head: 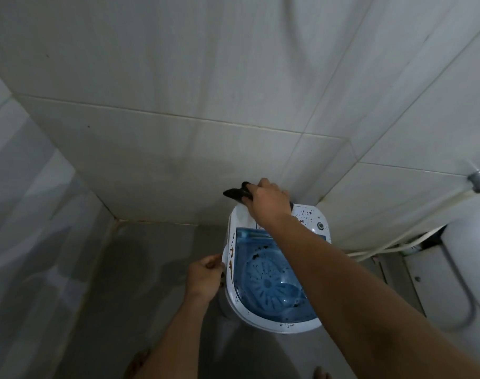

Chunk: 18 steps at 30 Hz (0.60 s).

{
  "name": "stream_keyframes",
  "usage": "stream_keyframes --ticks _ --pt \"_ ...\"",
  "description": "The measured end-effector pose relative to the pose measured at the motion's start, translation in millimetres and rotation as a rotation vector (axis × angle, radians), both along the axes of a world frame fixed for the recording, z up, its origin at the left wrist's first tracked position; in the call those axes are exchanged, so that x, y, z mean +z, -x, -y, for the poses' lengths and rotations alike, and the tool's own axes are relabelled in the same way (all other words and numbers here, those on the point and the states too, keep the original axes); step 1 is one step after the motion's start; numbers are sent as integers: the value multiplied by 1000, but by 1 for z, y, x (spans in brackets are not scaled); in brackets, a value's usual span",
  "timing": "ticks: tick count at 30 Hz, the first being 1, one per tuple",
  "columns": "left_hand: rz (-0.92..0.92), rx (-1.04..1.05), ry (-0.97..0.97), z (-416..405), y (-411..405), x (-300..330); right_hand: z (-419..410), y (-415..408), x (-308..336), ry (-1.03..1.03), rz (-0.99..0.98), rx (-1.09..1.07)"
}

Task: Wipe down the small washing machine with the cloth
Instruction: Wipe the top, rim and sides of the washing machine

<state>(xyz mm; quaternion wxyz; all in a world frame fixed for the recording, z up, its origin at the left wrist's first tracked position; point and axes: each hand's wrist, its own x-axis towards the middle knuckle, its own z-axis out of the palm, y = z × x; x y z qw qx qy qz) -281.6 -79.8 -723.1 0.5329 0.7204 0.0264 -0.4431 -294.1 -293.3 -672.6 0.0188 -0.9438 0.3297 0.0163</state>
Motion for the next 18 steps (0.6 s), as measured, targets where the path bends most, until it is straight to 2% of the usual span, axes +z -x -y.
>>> stream_keyframes --ticks 3,6,8,9,14,18 --pt "-21 -43 22 0 -2 2 -22 16 -10 43 66 65" --pt "-44 -56 38 0 -4 0 -50 56 -29 107 123 298" --pt "-44 -66 35 0 -5 -1 -40 65 -31 142 106 437" --pt "-39 -76 31 1 -6 -2 -28 61 -28 155 79 439" --pt "-24 -91 13 2 -5 5 14 13 3 12 5 2" --pt "-26 -91 14 3 -6 7 -6 26 -6 -33 88 -44"
